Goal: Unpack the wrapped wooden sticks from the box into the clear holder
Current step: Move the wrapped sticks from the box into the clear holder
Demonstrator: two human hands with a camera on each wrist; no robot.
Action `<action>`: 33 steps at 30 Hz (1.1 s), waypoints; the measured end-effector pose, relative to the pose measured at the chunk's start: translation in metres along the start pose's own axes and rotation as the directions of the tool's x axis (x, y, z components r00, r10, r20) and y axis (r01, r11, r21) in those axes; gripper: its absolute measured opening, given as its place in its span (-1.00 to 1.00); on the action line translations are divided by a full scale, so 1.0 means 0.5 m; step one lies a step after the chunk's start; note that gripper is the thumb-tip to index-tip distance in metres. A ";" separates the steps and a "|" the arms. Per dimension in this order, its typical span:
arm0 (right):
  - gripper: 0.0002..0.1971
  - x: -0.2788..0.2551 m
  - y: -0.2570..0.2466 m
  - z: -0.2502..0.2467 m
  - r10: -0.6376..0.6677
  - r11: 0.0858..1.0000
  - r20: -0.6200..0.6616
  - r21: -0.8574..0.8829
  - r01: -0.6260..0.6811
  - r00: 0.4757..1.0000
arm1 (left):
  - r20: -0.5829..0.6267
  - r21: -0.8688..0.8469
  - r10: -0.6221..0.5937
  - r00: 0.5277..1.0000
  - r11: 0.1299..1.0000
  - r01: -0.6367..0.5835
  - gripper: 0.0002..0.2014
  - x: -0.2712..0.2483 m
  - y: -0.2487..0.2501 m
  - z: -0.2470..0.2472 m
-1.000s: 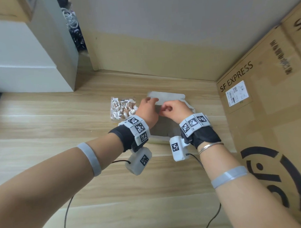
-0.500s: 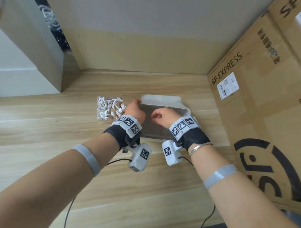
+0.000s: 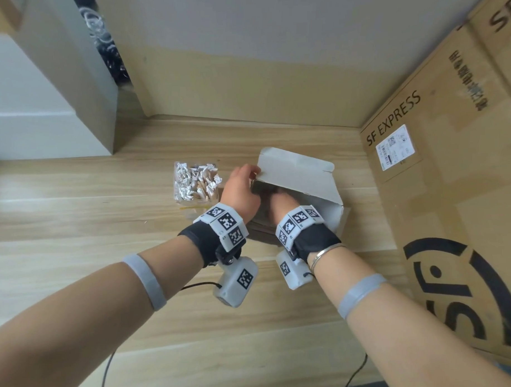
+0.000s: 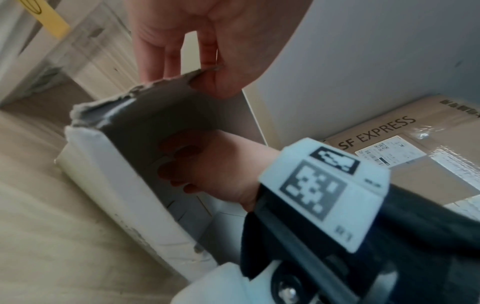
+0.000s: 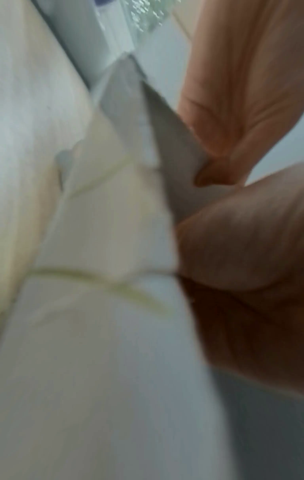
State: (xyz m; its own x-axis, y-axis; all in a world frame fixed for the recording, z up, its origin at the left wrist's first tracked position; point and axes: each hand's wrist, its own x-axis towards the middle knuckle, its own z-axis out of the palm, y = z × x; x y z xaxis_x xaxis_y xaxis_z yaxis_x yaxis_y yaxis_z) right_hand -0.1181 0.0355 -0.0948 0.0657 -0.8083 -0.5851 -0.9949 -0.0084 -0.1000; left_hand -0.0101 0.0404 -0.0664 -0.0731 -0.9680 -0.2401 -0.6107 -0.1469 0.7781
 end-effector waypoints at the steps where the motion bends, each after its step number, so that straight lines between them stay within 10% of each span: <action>1: -0.63 0.000 -0.002 0.001 -0.009 1.000 -0.005 -0.024 0.009 1.000 | 0.006 0.001 0.004 1.000 1.000 -0.004 -0.46 -0.002 -0.001 0.000; 24: -0.69 -0.066 -0.063 -0.034 0.007 0.939 0.117 -0.343 0.034 0.993 | 0.053 -0.006 0.108 0.993 0.994 -0.108 -0.59 -0.012 -0.019 0.007; 28: -0.63 -0.070 -0.162 -0.023 0.232 0.435 0.132 -0.900 0.019 0.964 | 0.059 -0.012 0.108 0.992 0.994 -0.107 -0.60 -0.015 -0.021 0.008; 33: -0.72 -0.052 -0.158 -0.016 0.171 0.176 0.151 -0.977 0.121 0.974 | 0.055 -0.005 0.100 0.993 0.995 -0.100 -0.57 -0.014 -0.024 0.004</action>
State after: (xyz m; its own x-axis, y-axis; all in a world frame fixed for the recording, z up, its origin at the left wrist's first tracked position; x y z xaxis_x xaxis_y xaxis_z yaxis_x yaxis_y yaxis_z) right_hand -0.0417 0.0523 -0.0652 -0.0948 -0.6992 -0.7086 -0.2418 -0.6743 0.6977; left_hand -0.0038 0.0491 -0.0753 -0.1776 -0.9651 -0.1926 -0.5960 -0.0503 0.8014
